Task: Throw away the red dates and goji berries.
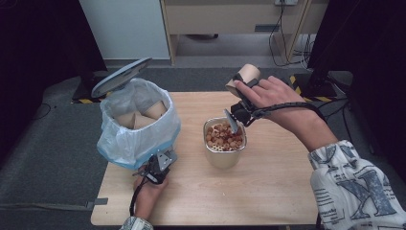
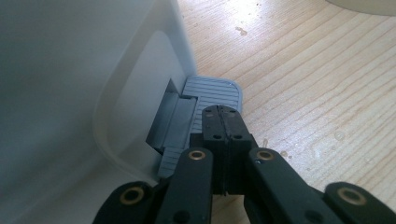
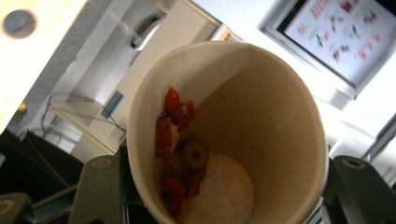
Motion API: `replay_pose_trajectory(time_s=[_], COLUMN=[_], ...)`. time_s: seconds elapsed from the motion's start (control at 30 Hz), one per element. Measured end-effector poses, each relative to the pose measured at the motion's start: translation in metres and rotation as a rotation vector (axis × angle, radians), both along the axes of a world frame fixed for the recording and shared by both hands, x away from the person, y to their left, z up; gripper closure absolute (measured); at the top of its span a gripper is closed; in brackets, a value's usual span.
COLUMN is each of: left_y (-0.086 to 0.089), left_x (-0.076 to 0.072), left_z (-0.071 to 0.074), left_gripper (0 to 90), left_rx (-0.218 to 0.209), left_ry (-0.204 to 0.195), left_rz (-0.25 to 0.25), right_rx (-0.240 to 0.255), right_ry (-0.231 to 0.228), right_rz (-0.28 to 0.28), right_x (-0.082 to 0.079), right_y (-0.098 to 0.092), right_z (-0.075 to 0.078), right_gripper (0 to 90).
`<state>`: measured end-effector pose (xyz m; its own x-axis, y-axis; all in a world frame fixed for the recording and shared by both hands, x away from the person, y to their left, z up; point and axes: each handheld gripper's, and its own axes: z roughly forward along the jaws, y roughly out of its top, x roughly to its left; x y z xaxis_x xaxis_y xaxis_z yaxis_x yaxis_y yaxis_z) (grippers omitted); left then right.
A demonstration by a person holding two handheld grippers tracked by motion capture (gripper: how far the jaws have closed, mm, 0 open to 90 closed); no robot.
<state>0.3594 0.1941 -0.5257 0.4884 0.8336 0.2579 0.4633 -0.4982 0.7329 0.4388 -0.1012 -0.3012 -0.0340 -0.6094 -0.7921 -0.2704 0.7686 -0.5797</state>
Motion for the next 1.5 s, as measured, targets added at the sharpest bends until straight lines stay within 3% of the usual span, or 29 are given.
replay_pose_trajectory(time_s=[0.1,0.2,0.33,0.37,0.4,0.43,0.47,0.5,0.53,0.57,0.67,0.7,0.8,0.97,1.03,1.17,1.4,1.43,1.47,1.5], left_y=[0.0,0.0,0.0,0.0,0.0,0.0,0.0,0.0,0.0,0.0,0.0,0.0,0.0,0.0,0.0,0.0,0.0,0.0,0.0,0.0], left_x=[0.0,0.0,0.0,0.0,0.0,0.0,0.0,0.0,0.0,0.0,0.0,0.0,0.0,0.0,0.0,0.0,0.0,0.0,0.0,0.0], left_z=[0.0,0.0,0.0,0.0,0.0,0.0,0.0,0.0,0.0,0.0,0.0,0.0,0.0,0.0,0.0,0.0,0.0,0.0,0.0,0.0], left_gripper=[89.1,89.1,89.1,89.1,89.2,89.1,89.1,89.1,89.1,89.1,89.1,89.1,89.1,89.1,89.1,89.1,89.1,89.1,89.1,89.1], left_rx=[0.001,0.003,0.002,0.003,0.003,0.001,0.001,0.002,0.0,-0.002,0.0,-0.001,0.0,-0.003,0.001,0.0,0.001,0.001,0.001,0.001], left_ry=[0.0,0.0,0.0,0.001,0.001,0.001,0.001,0.0,0.001,0.001,0.001,0.001,0.001,0.002,0.003,0.001,0.003,0.003,0.003,0.003], left_rz=[0.0,0.0,0.001,0.0,0.0,0.0,0.0,0.0,0.0,0.0,-0.001,-0.001,0.001,-0.001,-0.001,0.0,-0.001,0.0,0.0,-0.001], right_rx=[-0.03,-0.007,-0.01,-0.078,-0.078,-0.223,-0.223,-0.191,-0.191,-0.132,-0.159,-0.176,-0.185,-0.157,-0.123,-0.115,-0.02,0.037,0.037,0.084], right_ry=[0.008,0.005,-0.039,-0.011,-0.011,-0.003,-0.003,-0.012,-0.012,-0.033,-0.026,-0.015,-0.012,-0.014,-0.007,0.007,0.051,0.075,0.075,0.094], right_rz=[0.001,0.001,0.005,0.016,0.016,0.031,0.031,0.01,0.01,-0.005,-0.006,-0.006,0.002,-0.004,-0.018,-0.024,-0.019,-0.023,-0.023,-0.026], right_x=[-0.001,-0.001,-0.001,-0.001,-0.001,-0.001,-0.001,0.003,0.003,0.006,0.006,0.004,0.005,0.005,0.005,0.005,0.007,0.007,0.007,0.007], right_y=[0.0,-0.001,0.002,0.008,0.008,0.013,0.013,0.011,0.011,0.007,0.006,0.008,0.008,0.006,0.003,0.0,-0.006,-0.007,-0.007,-0.009], right_z=[-0.006,-0.003,0.0,-0.022,-0.022,-0.041,-0.041,-0.037,-0.037,-0.026,-0.026,-0.034,-0.038,-0.031,-0.026,-0.03,-0.033,-0.032,-0.032,-0.031], right_gripper=[39.3,39.3,39.6,39.8,39.8,39.9,39.9,39.9,39.9,40.1,40.1,40.0,39.9,39.8,39.5,39.2,39.2,39.2,39.2,39.2])
